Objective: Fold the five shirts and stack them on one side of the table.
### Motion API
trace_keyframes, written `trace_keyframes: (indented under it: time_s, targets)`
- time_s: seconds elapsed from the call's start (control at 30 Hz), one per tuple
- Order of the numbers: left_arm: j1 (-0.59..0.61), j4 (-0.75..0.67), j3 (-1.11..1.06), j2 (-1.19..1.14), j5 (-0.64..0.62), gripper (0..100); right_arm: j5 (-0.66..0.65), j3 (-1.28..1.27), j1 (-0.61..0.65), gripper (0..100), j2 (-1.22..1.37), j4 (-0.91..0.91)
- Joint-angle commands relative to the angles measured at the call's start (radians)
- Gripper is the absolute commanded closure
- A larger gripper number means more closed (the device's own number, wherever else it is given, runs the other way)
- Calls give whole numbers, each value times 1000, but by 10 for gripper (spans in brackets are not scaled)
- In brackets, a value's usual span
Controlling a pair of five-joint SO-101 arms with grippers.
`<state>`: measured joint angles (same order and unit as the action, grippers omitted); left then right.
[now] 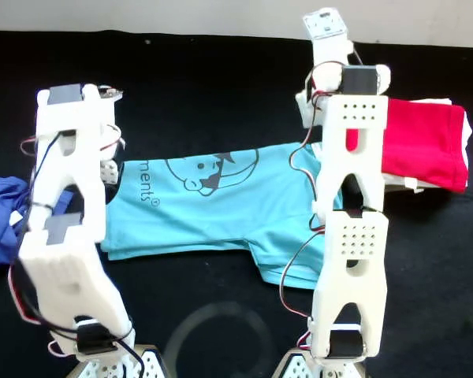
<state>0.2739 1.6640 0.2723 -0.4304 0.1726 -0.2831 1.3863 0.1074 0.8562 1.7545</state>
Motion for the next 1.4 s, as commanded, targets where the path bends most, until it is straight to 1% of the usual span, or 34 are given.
trace_keyframes:
  time_s: [0.0,0.1,0.2,0.3,0.43,0.5,0.57,0.63,0.73,0.83,0.93,1.03,1.1,1.17,1.37]
  targets:
    - [-16,-166,-308,234,6,990,11,30,16,985,-65,13]
    - [-15,-336,-564,364,6,991,12,-47,35,985,-157,13]
    - [-13,-468,-740,458,8,991,12,-170,61,985,-271,13]
    - [-13,-548,-848,507,8,991,12,-326,81,985,-394,13]
    - [-13,-652,-960,513,9,991,6,-579,88,985,-599,13]
    - [-13,-695,-1004,513,8,991,-3,-759,104,989,-734,12]
    - [-13,-733,-1038,513,8,991,-49,-986,125,990,-881,-4]
    - [-13,-764,-1066,518,8,991,-69,-1231,131,990,-1035,-74]
    - [-13,-772,-1072,522,8,991,-78,-1615,116,987,-1245,-277]
    - [-13,-772,-1073,522,8,991,-78,-1933,107,986,-1366,-460]
    - [-13,-772,-1075,518,6,991,-78,-2147,90,986,-1392,-590]
    - [-15,-772,-1075,515,6,991,-78,-2265,61,986,-1374,-708]
    - [-16,-772,-1075,515,6,991,-89,-2304,33,986,-1346,-771]
    - [-16,-772,-1075,515,6,991,-132,-2322,4,986,-1302,-811]
    - [-18,-772,-1075,515,6,991,-232,-2319,-139,986,-1148,-835]
